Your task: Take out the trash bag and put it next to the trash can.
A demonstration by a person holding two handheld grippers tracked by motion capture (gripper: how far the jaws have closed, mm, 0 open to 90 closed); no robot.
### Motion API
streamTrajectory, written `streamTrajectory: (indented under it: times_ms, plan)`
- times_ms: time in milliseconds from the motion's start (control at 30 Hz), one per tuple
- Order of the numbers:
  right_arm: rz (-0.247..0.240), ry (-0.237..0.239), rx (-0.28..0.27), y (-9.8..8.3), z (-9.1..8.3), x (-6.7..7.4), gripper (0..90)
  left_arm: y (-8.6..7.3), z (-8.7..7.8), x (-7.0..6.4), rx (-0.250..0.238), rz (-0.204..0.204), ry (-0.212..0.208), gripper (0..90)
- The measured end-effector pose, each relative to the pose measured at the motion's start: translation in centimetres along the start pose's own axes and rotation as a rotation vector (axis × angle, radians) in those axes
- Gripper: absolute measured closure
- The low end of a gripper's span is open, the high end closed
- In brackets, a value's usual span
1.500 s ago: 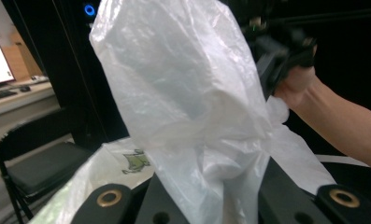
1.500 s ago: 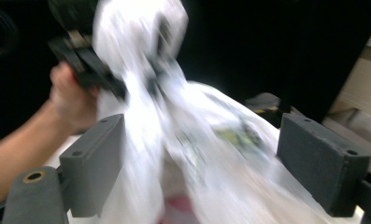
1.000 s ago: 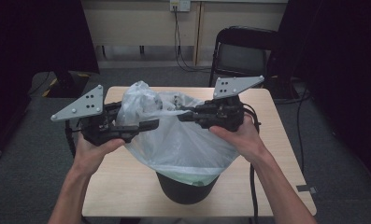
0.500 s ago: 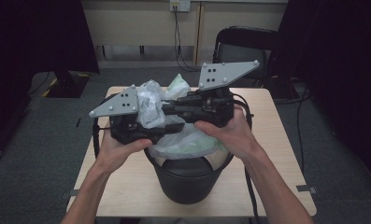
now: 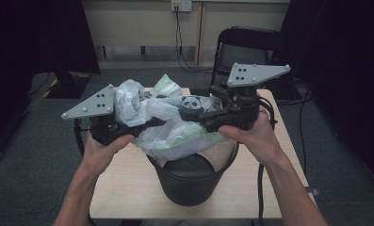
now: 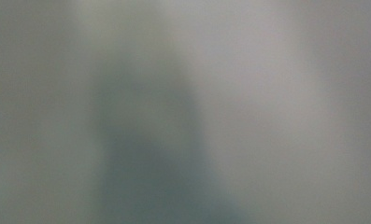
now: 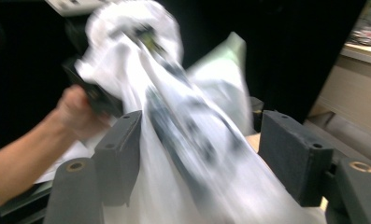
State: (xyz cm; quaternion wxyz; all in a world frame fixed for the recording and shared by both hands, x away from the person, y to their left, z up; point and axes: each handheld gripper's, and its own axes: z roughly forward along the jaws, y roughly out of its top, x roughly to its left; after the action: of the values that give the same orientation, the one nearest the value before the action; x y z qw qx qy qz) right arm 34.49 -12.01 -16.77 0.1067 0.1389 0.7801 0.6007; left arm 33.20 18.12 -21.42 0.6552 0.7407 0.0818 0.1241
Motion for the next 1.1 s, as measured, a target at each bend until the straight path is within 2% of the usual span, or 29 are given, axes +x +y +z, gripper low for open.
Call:
streamTrajectory:
  times_ms: [33, 133, 233, 267, 333, 367, 400, 433, 467, 500, 567, 600, 633, 733, 833, 900, 1000, 1033, 1067, 1100]
  plan:
    - [-0.002, -0.01, 0.002, -0.3, -0.2, -0.2, 28.0, 0.1, -0.1, 0.0, 0.0, 0.0, 0.007, 85.8]
    - [-0.013, 0.021, 0.001, -1.0, -0.3, -0.5, 24.1, 0.2, -0.3, 0.1, -0.002, -0.01, 0.019, 85.8]
    - [-0.035, 0.029, 0.03, -1.7, 0.2, -0.4, 22.3, 0.1, -0.3, 0.4, -0.017, -0.018, 0.008, 85.8]
    - [-0.043, 0.018, 0.051, -1.9, 0.4, -0.3, 25.1, 0.0, -0.2, 0.4, -0.027, -0.026, 0.0, 85.7]
    - [-0.055, 0.036, 0.087, -2.2, 0.9, -0.5, 49.1, -0.2, -0.1, 0.4, -0.044, -0.033, -0.028, 84.9]
    - [-0.062, 0.044, 0.09, -2.2, 1.0, -0.5, 61.0, -0.2, 0.1, 0.4, -0.042, -0.029, -0.026, 83.3]
    - [-0.075, 0.058, 0.084, -2.3, 1.0, -0.5, 76.9, -0.2, 0.2, 0.3, -0.033, -0.03, -0.011, 79.1]
    - [-0.089, 0.086, 0.076, -2.2, 1.0, -0.4, 84.1, -0.2, 0.4, 0.2, -0.019, -0.021, 0.014, 69.5]
    - [-0.102, 0.079, 0.061, -2.1, 1.0, -0.2, 87.4, -0.1, 0.6, 0.1, 0.001, -0.017, 0.037, 58.0]
    - [-0.108, 0.078, 0.051, -1.9, 1.0, -0.1, 88.6, 0.0, 0.9, -0.1, 0.021, -0.008, 0.057, 48.6]
    - [-0.125, 0.089, 0.024, -1.3, 1.0, 0.3, 89.5, 0.3, 1.5, -0.6, 0.075, 0.049, 0.118, 34.9]
    - [-0.127, 0.091, 0.012, -0.8, 1.0, 0.5, 89.6, 0.4, 2.0, -0.8, 0.092, 0.066, 0.123, 30.3]
    - [-0.132, 0.102, 0.002, -0.4, 1.1, 0.8, 89.6, 0.5, 2.4, -1.0, 0.096, 0.069, 0.111, 25.5]
    - [-0.154, 0.119, 0.004, 0.8, 1.8, 1.8, 89.6, 0.9, 3.7, -1.5, 0.106, 0.077, 0.079, 19.3]
    - [-0.153, 0.127, -0.009, 1.5, 2.6, 2.5, 89.4, 0.9, 4.7, -1.8, 0.12, 0.071, 0.059, 19.2]
    - [-0.138, 0.126, -0.022, 1.6, 3.0, 2.5, 89.3, 0.7, 5.0, -1.9, 0.136, 0.06, 0.051, 25.9]
    - [-0.11, 0.123, -0.03, 1.3, 3.2, 2.2, 87.6, 0.5, 4.8, -1.8, 0.168, 0.086, 0.062, 54.9]
    - [-0.099, 0.128, -0.035, 1.2, 3.2, 2.0, 84.1, 0.3, 4.8, -1.8, 0.167, 0.095, 0.066, 63.7]
    - [-0.087, 0.134, -0.04, 1.0, 3.2, 1.8, 76.4, 0.2, 4.7, -1.8, 0.155, 0.091, 0.055, 70.5]
    - [-0.068, 0.137, -0.04, 0.8, 3.2, 1.6, 66.1, 0.1, 4.7, -1.7, 0.15, 0.096, 0.061, 77.3]
